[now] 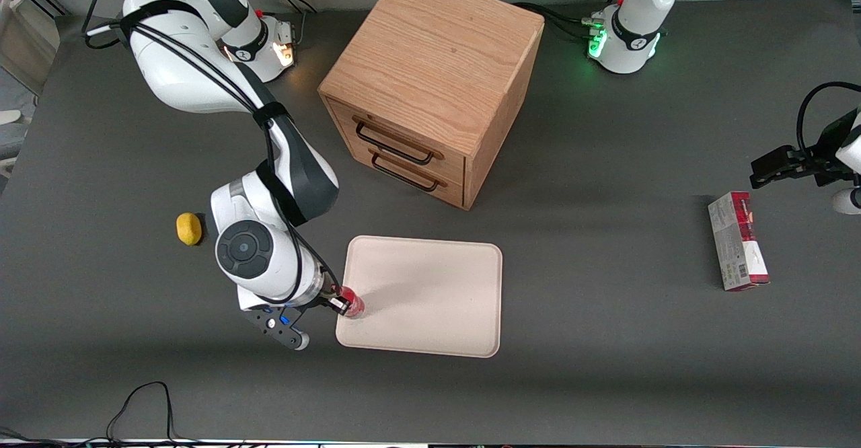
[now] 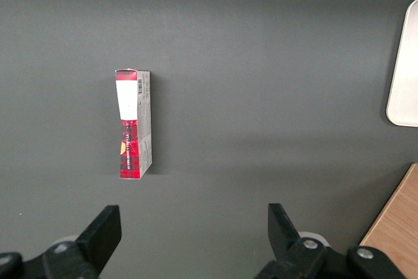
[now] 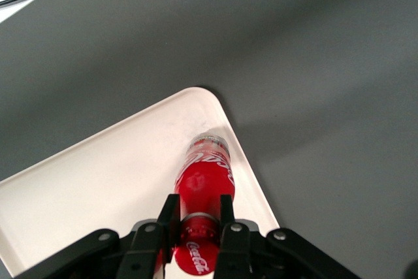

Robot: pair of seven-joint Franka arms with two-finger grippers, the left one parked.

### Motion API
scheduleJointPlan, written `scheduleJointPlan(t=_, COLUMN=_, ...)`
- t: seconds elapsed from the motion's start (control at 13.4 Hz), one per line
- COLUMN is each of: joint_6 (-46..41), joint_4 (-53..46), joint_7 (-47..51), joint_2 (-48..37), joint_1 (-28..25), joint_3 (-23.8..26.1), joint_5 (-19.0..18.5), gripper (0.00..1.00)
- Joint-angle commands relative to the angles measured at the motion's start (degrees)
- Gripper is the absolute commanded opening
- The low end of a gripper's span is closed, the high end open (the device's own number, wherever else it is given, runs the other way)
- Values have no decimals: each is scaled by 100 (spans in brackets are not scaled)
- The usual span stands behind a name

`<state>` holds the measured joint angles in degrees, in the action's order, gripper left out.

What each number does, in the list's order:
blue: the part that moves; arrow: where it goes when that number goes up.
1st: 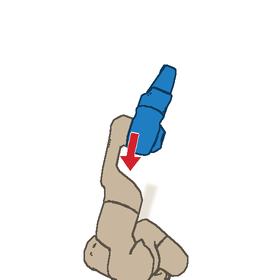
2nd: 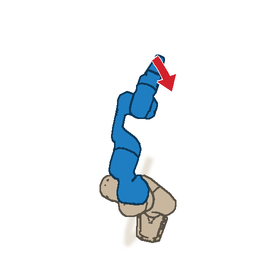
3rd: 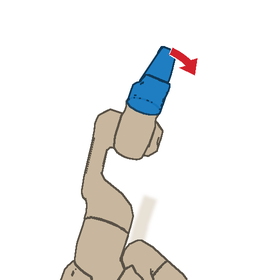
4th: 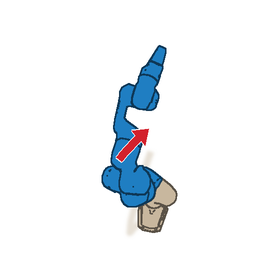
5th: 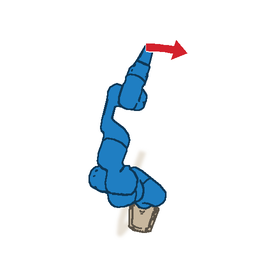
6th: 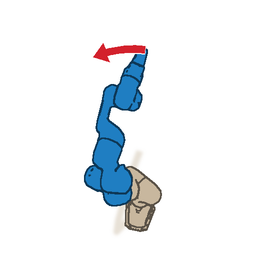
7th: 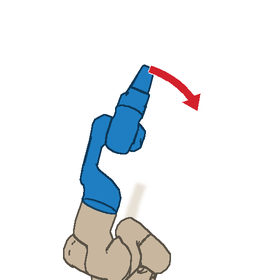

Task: Place coke bottle on tray
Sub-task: 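Lower the bottle upright onto the tray corner and open the right gripper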

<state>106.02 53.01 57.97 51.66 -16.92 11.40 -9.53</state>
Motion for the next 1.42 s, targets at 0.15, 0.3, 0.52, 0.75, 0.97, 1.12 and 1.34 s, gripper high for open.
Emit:
scheduleJointPlan(t=0.15, joint_6=33, joint_4=-291, joint_7=180, joint_2=152, joint_1=-57, joint_3=11, joint_5=-181, gripper=0)
scheduleJointPlan(t=0.3, joint_6=76, joint_4=-291, joint_7=180, joint_2=152, joint_1=-57, joint_3=11, joint_5=-181, gripper=0)
scheduleJointPlan(t=0.52, joint_6=112, joint_4=-265, joint_7=171, joint_2=152, joint_1=-57, joint_3=11, joint_5=-181, gripper=100)
scheduleJointPlan(t=0.75, joint_6=112, joint_4=-265, joint_7=163, joint_2=152, joint_1=-48, joint_3=11, joint_5=-181, gripper=100)
scheduleJointPlan(t=0.97, joint_6=112, joint_4=-265, joint_7=171, joint_2=143, joint_1=-48, joint_3=11, joint_5=-181, gripper=100)
scheduleJointPlan(t=1.12, joint_6=112, joint_4=-265, joint_7=163, joint_2=143, joint_1=-48, joint_3=11, joint_5=-181, gripper=100)
scheduleJointPlan(t=1.34, joint_6=24, joint_4=-256, joint_7=145, joint_2=55, joint_1=-31, joint_3=20, joint_5=-172, gripper=100)
